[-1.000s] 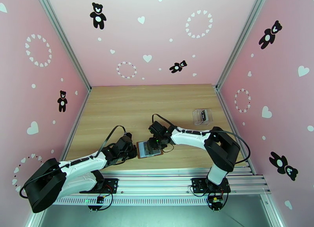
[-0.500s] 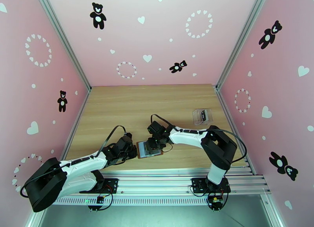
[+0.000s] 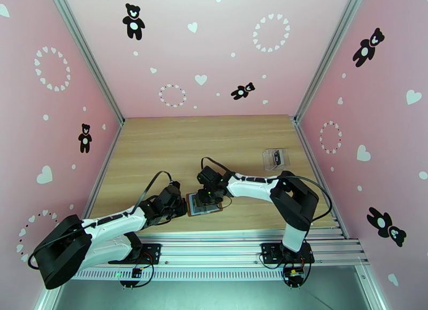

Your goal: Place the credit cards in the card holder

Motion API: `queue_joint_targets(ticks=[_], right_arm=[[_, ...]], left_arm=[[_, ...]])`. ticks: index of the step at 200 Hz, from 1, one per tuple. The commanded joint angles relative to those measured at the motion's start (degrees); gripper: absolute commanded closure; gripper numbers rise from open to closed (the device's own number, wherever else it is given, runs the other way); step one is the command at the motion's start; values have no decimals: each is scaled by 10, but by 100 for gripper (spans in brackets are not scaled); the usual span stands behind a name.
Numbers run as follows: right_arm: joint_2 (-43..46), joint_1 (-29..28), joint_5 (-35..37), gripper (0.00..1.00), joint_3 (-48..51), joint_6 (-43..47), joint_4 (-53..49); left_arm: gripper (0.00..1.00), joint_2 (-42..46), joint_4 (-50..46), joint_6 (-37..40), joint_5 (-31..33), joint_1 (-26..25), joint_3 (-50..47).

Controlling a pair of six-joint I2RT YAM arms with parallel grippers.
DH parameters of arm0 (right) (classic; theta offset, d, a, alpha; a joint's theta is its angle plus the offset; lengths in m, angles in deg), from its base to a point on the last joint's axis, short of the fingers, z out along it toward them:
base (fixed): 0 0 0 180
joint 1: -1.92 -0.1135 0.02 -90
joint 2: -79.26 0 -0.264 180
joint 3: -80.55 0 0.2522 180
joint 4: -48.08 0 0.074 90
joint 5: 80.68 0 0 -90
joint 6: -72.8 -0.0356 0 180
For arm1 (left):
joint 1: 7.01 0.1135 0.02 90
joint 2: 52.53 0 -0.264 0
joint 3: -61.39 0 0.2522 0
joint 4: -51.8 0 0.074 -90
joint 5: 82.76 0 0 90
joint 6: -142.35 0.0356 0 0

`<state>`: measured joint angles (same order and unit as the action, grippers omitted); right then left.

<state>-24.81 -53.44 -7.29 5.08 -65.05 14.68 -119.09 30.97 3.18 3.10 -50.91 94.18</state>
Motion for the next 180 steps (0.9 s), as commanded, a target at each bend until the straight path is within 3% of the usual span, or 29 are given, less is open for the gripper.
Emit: queue_joint_targets(ticks=[1, 67, 111, 180], right_arm=[[-15, -11, -24, 60, -13, -9, 16], [8, -14, -25, 61, -11, -8, 25], [50, -14, 34, 59, -19, 25, -28], [17, -11, 61, 68, -29, 32, -45]], left_arm=[[100, -12, 8, -4, -2, -7, 6], [100, 0, -4, -4, 4, -7, 6], [100, 27, -36, 1, 17, -7, 9], [100, 60, -66, 0, 26, -7, 13]])
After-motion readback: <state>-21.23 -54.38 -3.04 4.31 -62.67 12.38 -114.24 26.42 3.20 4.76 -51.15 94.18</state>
